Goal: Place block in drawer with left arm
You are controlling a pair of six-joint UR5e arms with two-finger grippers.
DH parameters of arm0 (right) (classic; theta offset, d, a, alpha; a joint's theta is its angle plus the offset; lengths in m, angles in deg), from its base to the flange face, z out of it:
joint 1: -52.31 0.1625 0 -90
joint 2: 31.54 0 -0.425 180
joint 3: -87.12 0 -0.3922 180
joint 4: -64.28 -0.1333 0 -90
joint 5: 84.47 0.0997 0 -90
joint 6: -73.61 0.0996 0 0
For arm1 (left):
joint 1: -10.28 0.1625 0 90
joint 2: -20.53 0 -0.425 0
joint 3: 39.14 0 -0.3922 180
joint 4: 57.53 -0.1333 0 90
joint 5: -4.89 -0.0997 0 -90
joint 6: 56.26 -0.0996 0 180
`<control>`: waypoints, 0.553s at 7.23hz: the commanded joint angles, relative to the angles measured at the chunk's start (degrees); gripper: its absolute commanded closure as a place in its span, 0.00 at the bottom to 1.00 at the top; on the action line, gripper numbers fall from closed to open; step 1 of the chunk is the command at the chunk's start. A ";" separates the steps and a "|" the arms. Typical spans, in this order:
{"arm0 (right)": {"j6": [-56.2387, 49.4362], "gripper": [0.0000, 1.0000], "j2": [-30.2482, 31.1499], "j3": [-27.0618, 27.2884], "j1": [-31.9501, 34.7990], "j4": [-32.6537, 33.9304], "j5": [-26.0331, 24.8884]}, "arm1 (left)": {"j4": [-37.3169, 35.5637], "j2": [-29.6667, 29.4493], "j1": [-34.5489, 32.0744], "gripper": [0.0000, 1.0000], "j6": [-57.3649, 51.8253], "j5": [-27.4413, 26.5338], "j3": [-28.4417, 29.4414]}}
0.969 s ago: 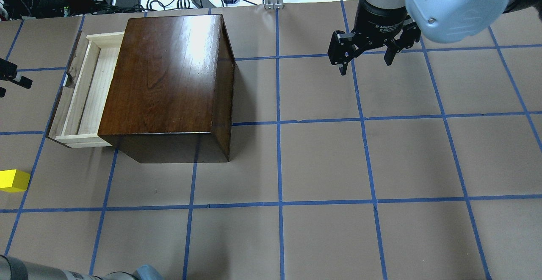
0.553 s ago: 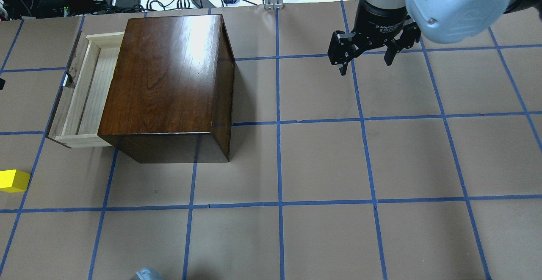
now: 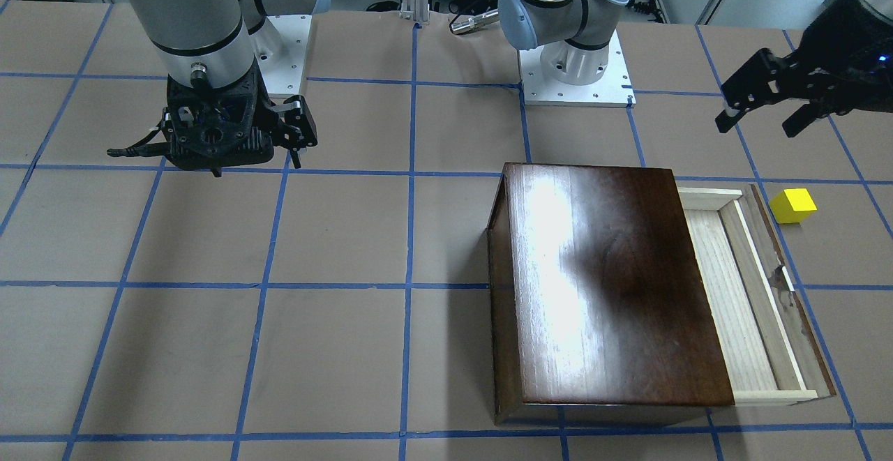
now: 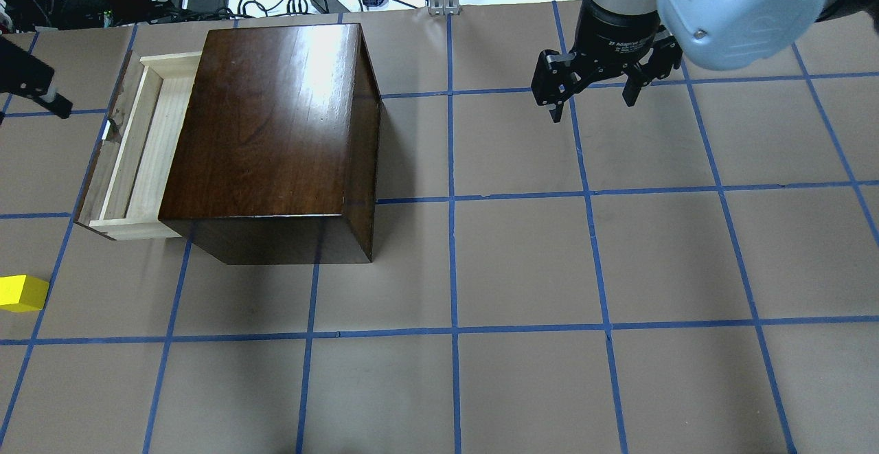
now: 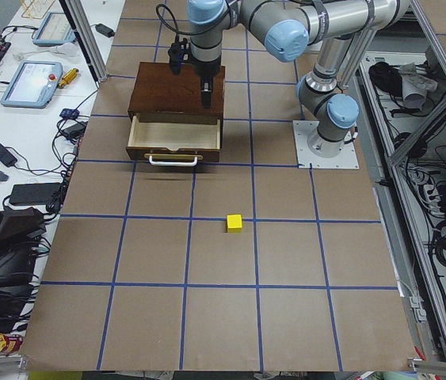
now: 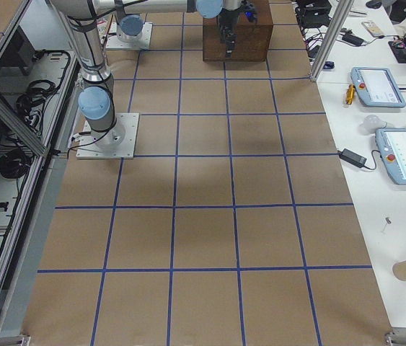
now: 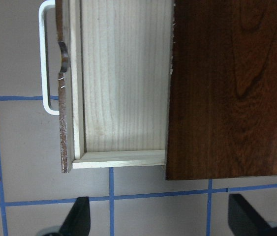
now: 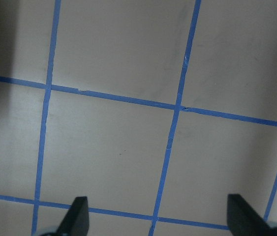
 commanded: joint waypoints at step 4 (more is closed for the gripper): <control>-0.08 0.00 0.00 0.00 0.00 0.00 -0.06 | -15.72 -2.20 -19.94 0.00 17.59 -8.07 -5.37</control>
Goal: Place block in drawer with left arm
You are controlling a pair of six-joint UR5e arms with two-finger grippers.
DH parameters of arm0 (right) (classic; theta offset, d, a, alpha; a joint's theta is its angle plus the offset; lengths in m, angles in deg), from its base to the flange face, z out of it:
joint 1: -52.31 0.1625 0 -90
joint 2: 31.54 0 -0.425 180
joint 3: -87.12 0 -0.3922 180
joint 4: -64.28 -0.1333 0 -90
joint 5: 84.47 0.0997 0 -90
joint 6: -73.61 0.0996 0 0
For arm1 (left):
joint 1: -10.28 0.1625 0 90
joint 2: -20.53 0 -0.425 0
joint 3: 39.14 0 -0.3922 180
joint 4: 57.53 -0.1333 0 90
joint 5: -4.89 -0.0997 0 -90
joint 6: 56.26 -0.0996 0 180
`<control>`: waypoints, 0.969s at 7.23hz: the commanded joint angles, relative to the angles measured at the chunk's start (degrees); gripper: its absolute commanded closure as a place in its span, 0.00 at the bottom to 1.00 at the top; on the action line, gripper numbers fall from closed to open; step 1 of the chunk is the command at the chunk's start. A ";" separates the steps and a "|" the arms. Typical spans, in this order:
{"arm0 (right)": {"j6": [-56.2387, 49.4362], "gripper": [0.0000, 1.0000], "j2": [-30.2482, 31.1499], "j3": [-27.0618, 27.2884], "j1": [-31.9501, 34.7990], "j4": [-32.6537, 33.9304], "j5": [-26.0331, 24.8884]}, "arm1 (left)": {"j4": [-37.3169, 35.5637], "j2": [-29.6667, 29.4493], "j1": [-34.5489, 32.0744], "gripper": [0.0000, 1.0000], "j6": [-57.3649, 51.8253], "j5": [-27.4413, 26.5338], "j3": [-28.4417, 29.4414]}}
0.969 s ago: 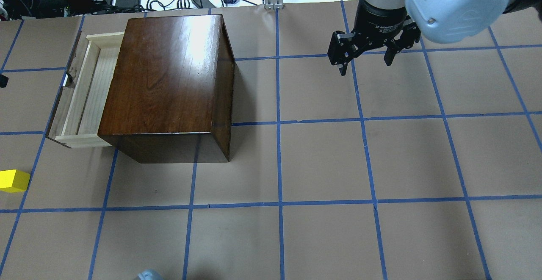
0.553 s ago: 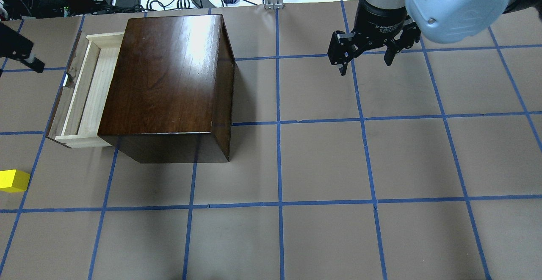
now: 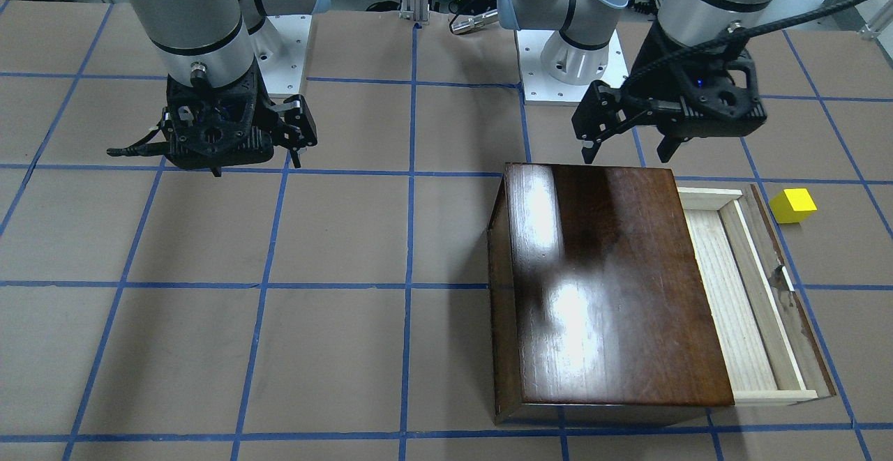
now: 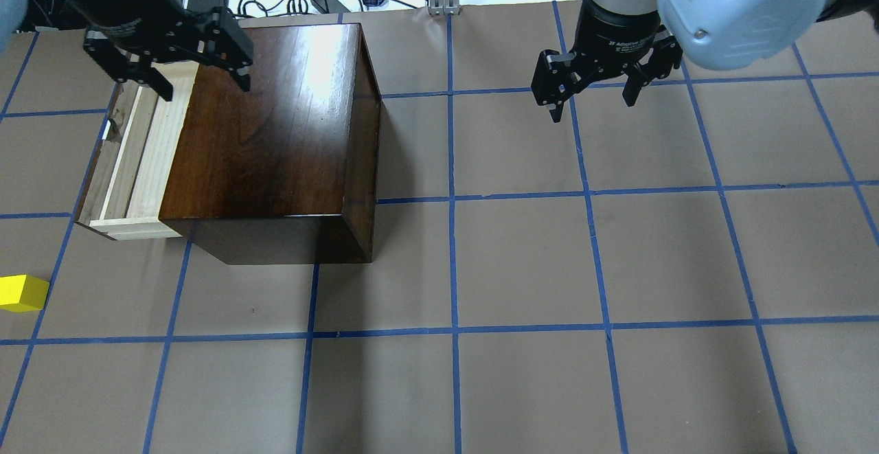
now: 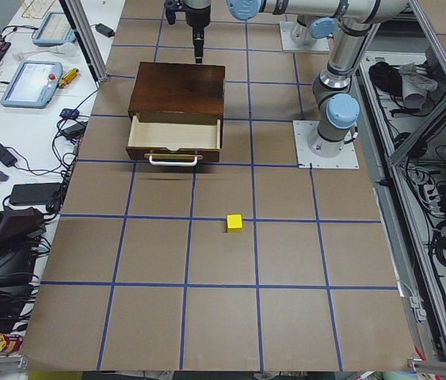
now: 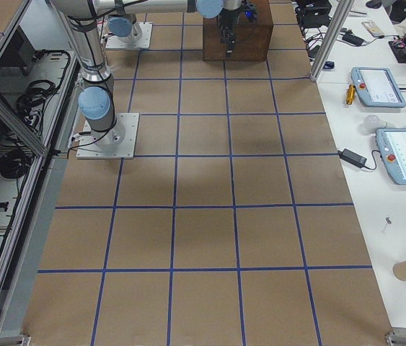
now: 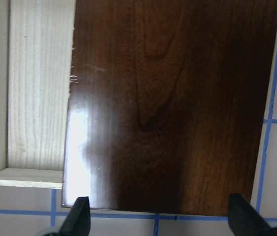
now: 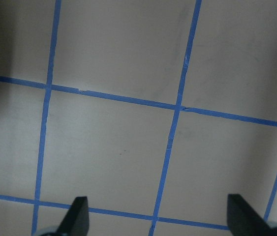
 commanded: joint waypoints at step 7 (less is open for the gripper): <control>0.08 0.00 0.00 0.00 0.00 0.00 -0.04 | -3.98 0.56 -1.29 0.00 -0.84 -2.27 -1.72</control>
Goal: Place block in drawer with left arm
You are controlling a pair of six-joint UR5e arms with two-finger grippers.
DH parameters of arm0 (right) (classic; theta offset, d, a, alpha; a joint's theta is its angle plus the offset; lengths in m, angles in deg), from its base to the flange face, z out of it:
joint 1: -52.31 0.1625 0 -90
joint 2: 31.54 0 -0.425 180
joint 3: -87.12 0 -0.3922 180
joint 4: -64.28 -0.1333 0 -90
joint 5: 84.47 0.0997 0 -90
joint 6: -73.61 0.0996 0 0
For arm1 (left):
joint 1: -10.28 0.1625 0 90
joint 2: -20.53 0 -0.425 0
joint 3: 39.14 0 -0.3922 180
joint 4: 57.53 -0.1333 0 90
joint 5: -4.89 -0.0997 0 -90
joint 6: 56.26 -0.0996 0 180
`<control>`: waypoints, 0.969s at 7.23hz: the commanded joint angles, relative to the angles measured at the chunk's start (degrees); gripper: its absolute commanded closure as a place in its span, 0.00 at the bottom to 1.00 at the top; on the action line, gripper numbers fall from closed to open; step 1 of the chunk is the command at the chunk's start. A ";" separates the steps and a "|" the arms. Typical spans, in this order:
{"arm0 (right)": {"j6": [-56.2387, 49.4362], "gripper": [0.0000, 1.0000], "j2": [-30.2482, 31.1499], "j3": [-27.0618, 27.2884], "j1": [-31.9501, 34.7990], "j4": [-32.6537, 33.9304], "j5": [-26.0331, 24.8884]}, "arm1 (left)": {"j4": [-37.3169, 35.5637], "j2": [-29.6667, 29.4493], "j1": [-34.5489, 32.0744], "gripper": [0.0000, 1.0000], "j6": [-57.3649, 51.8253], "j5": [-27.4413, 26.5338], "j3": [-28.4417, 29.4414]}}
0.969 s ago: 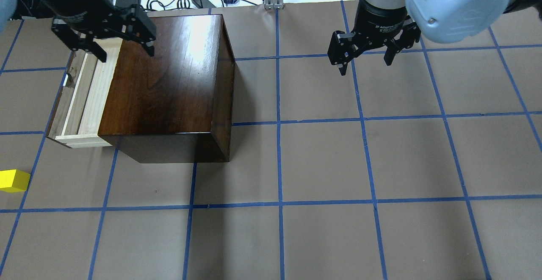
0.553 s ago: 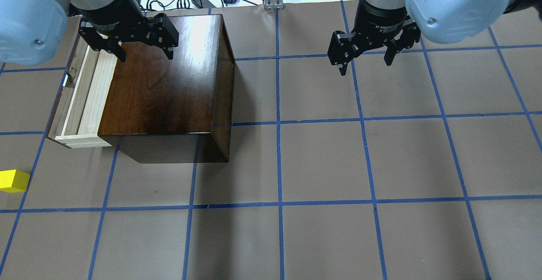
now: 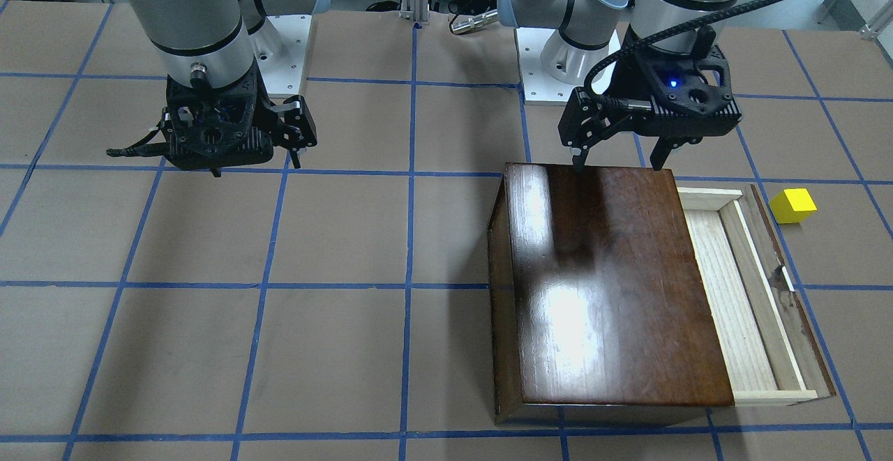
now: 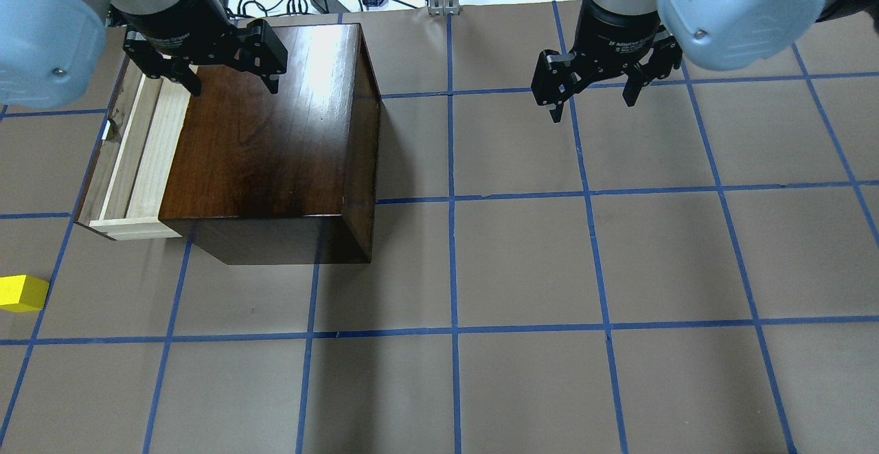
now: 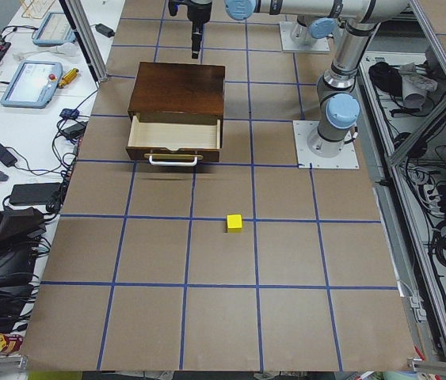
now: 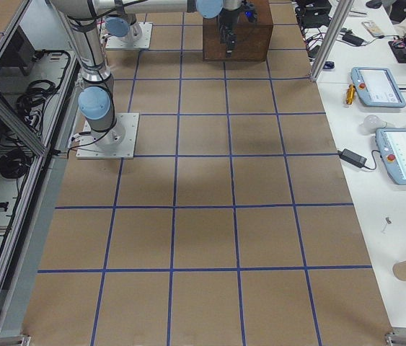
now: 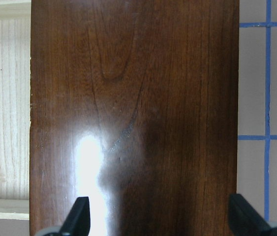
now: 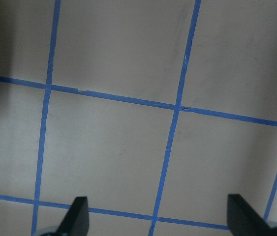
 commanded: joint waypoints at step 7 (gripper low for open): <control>-0.08 0.00 0.00 0.00 0.00 0.00 0.00 | 5.57 3.03 29.82 0.00 -48.56 0.63 0.31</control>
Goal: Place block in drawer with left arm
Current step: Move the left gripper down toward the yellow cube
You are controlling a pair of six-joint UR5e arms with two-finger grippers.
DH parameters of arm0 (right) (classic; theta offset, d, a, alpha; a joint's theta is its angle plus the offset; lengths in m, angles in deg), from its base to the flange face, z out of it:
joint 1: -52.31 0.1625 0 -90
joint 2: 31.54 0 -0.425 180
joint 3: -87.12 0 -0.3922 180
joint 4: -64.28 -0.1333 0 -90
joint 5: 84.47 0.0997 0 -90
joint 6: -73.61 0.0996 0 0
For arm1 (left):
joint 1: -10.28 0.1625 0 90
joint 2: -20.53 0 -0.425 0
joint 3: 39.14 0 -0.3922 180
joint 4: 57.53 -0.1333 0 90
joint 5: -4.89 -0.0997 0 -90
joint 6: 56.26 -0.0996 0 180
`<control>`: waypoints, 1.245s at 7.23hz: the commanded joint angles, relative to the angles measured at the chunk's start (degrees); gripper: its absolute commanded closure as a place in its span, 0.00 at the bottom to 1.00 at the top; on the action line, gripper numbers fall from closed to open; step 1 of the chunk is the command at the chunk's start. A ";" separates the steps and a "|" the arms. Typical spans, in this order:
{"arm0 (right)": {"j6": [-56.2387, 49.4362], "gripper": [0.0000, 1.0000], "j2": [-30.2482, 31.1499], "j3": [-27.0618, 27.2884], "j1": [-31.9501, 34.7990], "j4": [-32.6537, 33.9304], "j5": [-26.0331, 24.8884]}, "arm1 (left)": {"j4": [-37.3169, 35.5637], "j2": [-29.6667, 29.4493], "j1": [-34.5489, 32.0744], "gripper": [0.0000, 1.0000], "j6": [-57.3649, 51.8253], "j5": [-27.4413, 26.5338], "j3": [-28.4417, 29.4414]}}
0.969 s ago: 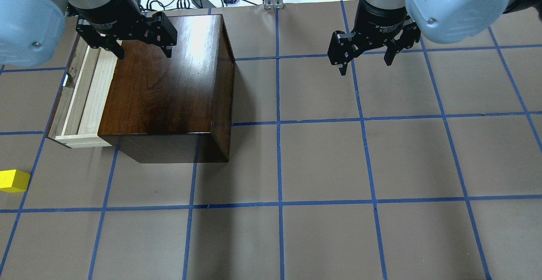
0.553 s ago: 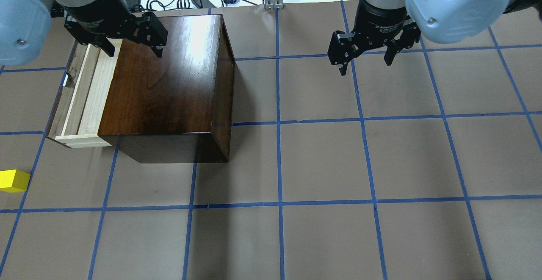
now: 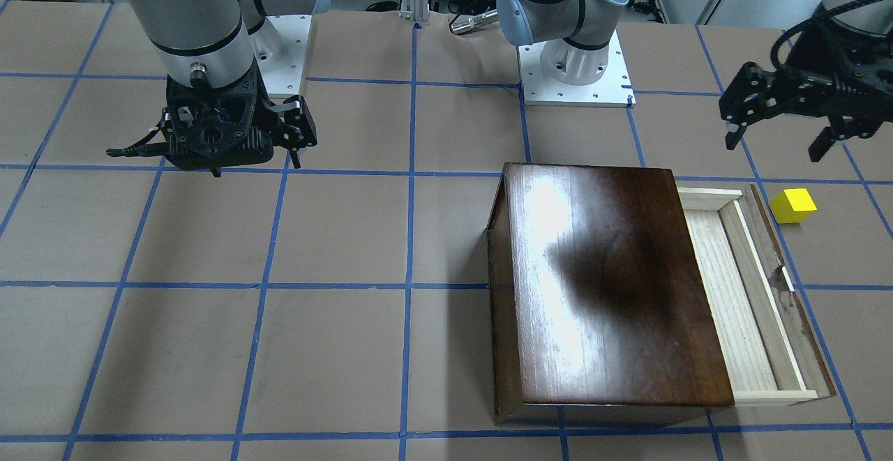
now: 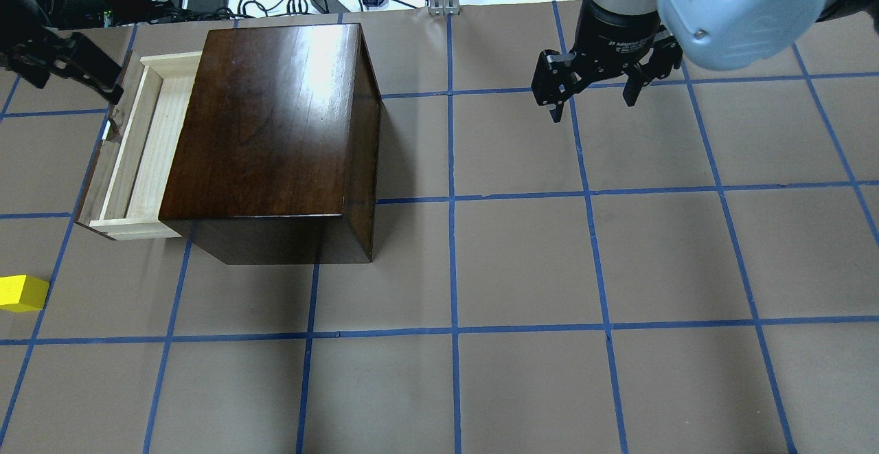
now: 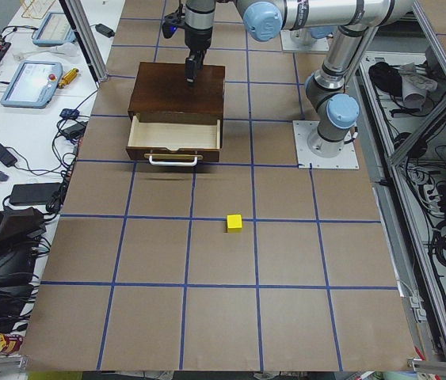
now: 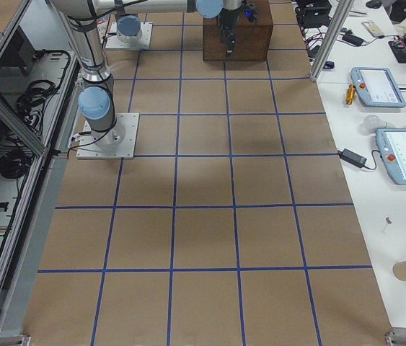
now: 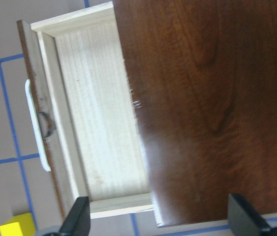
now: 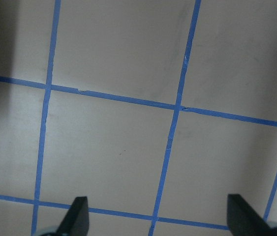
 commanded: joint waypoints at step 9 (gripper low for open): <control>0.07 0.00 0.00 0.00 0.00 0.00 0.00 | -20.85 -11.01 28.40 0.00 -91.83 -3.27 -18.31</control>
